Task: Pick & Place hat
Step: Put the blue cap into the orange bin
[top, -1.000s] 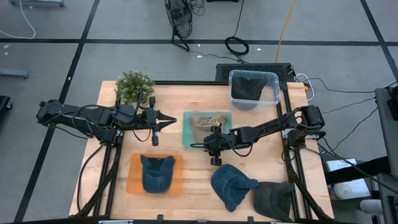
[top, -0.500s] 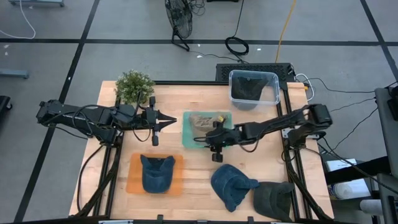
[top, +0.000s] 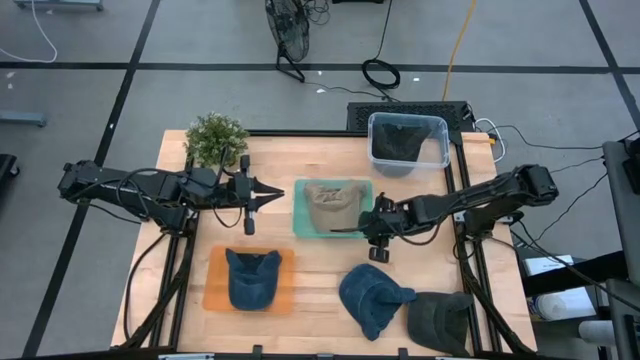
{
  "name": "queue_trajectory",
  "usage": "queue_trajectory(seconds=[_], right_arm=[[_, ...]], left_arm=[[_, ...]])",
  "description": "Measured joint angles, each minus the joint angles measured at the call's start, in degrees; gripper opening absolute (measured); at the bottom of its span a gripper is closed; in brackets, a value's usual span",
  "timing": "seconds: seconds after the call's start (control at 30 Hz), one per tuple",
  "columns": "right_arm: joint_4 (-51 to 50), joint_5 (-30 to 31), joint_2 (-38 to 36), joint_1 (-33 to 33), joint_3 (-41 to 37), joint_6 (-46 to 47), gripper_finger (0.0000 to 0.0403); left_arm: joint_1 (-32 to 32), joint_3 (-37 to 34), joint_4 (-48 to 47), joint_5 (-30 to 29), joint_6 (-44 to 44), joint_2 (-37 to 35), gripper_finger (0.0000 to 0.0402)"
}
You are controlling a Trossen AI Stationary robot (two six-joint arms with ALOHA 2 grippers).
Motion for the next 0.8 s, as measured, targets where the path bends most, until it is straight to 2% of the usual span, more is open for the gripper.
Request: queue_trajectory(seconds=[0.17,0.33,0.5,0.6,0.8], right_arm=[[1.1,-0.8,-2.8,1.8,0.1,2.2,0.0105],[0.4,-6.3,-6.3,5.6,0.5,7.3,0.0105],[-3.4,-6.5,-6.8,12.0,4.3,19.2,0.0105],[-3.6,-9.7,-5.1,15.4,6.3,28.4,0.0105],[0.3,-15.1,-0.8,21.2,7.8,54.7,0.0105]], left_arm=[[0.0,0.0,0.5,0.5,-0.1,0.0,0.0037],[0.0,0.0,0.4,0.5,1.2,0.0,0.0037],[0.0,0.0,1.2,0.5,3.7,0.0,0.0037],[0.0,0.0,2.2,0.5,5.3,0.0,0.0037],[0.1,0.0,4.3,0.5,7.7,0.0,0.0037]])
